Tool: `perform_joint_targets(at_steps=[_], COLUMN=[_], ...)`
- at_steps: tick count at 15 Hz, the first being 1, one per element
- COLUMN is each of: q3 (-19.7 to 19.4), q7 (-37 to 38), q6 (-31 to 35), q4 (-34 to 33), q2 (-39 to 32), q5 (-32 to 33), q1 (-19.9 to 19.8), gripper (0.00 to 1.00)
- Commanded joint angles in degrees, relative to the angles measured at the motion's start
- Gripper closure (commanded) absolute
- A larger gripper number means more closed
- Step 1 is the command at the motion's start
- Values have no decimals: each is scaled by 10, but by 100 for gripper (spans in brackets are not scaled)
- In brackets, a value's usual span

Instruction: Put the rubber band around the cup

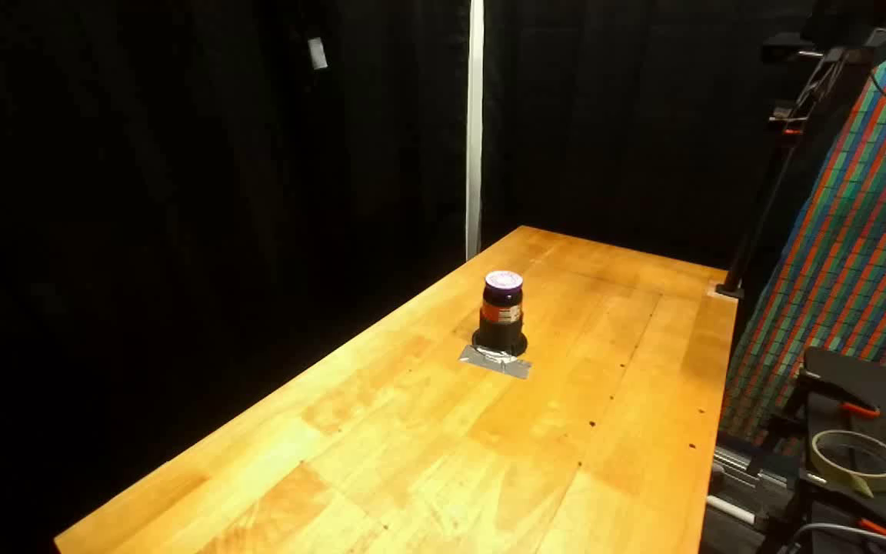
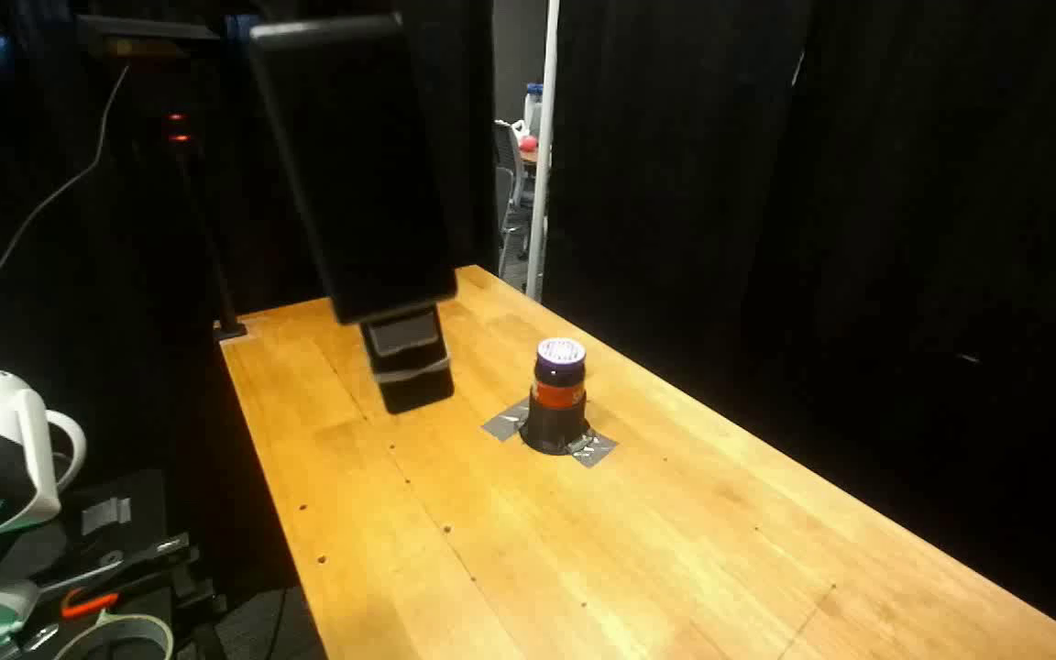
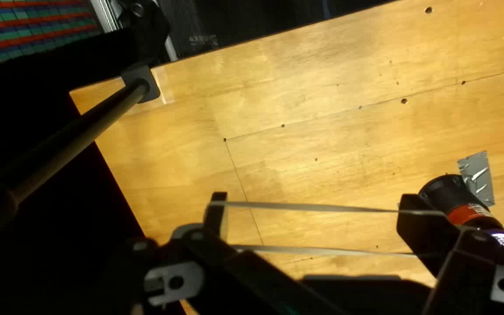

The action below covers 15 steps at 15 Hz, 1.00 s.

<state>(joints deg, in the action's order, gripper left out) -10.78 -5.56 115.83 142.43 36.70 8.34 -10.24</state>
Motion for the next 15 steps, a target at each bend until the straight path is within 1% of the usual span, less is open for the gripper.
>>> perform_joint_targets(at_steps=[1, 15], q3=[1, 1], q7=[-1, -1], q6=[-1, -1], q4=[-4, -10], q2=[0, 3], q5=[-1, -1], q1=[-2, -1], gripper=[0, 0])
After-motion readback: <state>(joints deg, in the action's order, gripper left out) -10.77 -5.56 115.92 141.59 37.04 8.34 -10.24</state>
